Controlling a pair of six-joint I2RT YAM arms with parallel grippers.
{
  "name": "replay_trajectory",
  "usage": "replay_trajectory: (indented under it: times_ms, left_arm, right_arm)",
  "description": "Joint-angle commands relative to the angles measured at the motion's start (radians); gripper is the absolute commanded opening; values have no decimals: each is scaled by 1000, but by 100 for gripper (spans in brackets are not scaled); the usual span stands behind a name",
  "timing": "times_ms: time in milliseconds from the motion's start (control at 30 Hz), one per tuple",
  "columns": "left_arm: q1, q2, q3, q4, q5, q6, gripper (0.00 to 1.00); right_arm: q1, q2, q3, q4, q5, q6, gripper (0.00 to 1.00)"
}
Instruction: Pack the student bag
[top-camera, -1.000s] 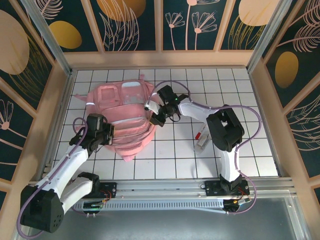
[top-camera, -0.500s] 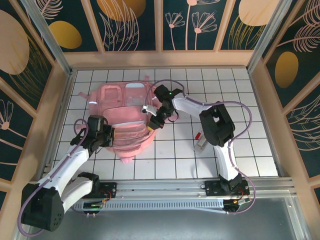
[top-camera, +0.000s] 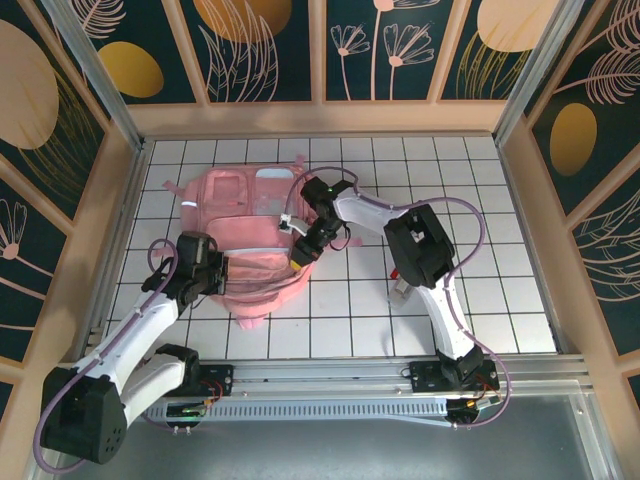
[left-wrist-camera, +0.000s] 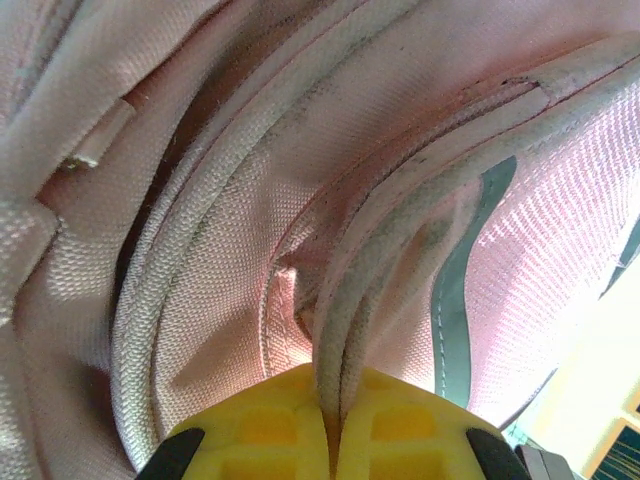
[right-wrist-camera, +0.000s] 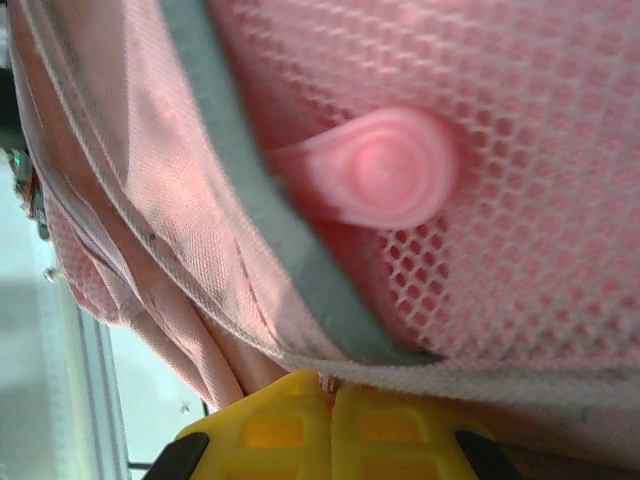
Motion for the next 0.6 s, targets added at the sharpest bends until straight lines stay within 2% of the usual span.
replay_trajectory:
  times_ms: [0, 100, 300, 567]
  left_arm:
    - [-35, 7, -2, 44, 64, -30, 0]
    - [-43, 9, 1, 47, 59, -34, 0]
    - [-57, 21, -5, 68, 64, -46, 0]
    - [-71, 22, 0, 72, 55, -56, 0]
  right_arm:
    - [28, 14, 52, 53, -196, 138, 0]
    - [23, 22, 67, 51, -284, 176, 0]
    - [28, 31, 90, 95, -359, 351, 0]
    - [46, 43, 95, 114, -388, 422, 0]
